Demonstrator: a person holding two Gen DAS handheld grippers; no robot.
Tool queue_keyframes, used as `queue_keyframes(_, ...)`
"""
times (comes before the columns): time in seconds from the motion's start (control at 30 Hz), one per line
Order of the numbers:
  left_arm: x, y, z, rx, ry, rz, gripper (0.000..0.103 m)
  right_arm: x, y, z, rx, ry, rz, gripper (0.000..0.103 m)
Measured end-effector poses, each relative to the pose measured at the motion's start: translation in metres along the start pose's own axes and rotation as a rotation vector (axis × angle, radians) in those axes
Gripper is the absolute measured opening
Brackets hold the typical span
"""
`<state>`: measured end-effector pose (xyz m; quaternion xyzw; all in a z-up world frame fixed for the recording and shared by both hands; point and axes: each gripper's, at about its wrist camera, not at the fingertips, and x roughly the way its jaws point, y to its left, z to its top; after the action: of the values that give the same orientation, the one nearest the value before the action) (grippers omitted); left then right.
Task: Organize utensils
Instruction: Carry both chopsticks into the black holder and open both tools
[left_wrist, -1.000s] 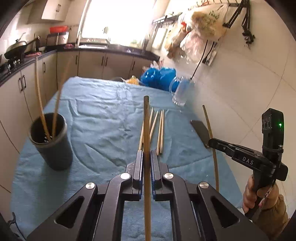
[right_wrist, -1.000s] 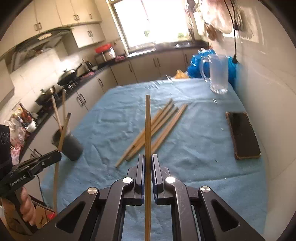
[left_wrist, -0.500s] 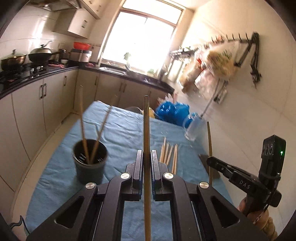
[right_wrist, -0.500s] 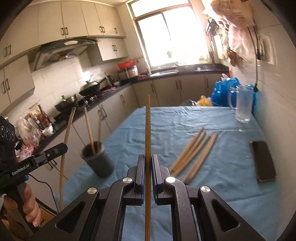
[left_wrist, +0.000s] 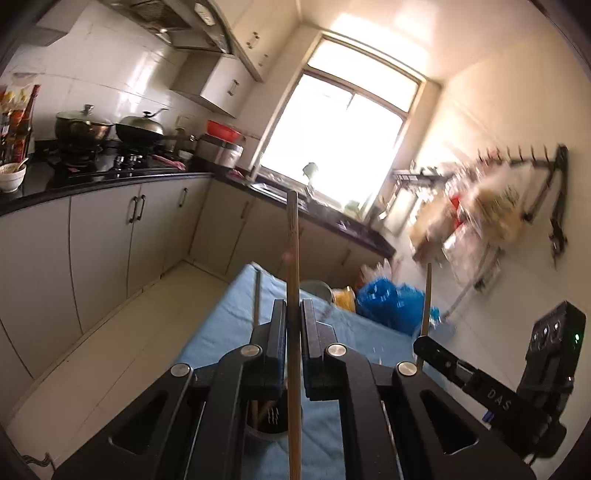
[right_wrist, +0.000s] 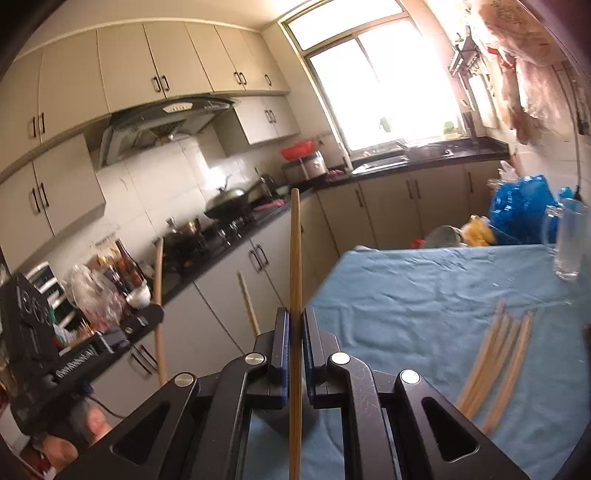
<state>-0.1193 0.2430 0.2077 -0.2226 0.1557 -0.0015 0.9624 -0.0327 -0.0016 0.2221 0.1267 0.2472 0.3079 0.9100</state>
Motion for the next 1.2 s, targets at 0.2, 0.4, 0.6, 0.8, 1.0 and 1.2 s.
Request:
queue_keyframes(0.2, 0.039, 0.017, 0.011, -0.035, -0.041, 0.042, 0.007, 0.043, 0.02, 0.013, -0.005, -0.091, 0.006, 0.008)
queue_keyframes(0.4, 0.078, 0.02, 0.01, -0.005, -0.049, 0.067, 0.007, 0.076, 0.02, 0.018, 0.02, -0.159, -0.022, 0.008)
queue_keyframes(0.6, 0.107, 0.024, 0.0, 0.037, -0.028, 0.099, 0.007, 0.1, 0.018, 0.005, -0.025, -0.146, -0.065, 0.008)
queue_keyframes(0.8, 0.115, 0.031, -0.014, 0.04, 0.021, 0.118, 0.007, 0.108, 0.014, -0.012, -0.059, -0.103, -0.084, 0.008)
queue_keyframes(1.0, 0.109, 0.031, -0.021, 0.047, 0.041, 0.149, 0.007, 0.107, 0.013, -0.024, -0.07, -0.075, -0.098, 0.009)
queue_keyframes(1.2, 0.093, 0.029, -0.022, 0.042, 0.044, 0.169, 0.008, 0.099, 0.011, -0.022, -0.052, -0.063, -0.095, 0.032)
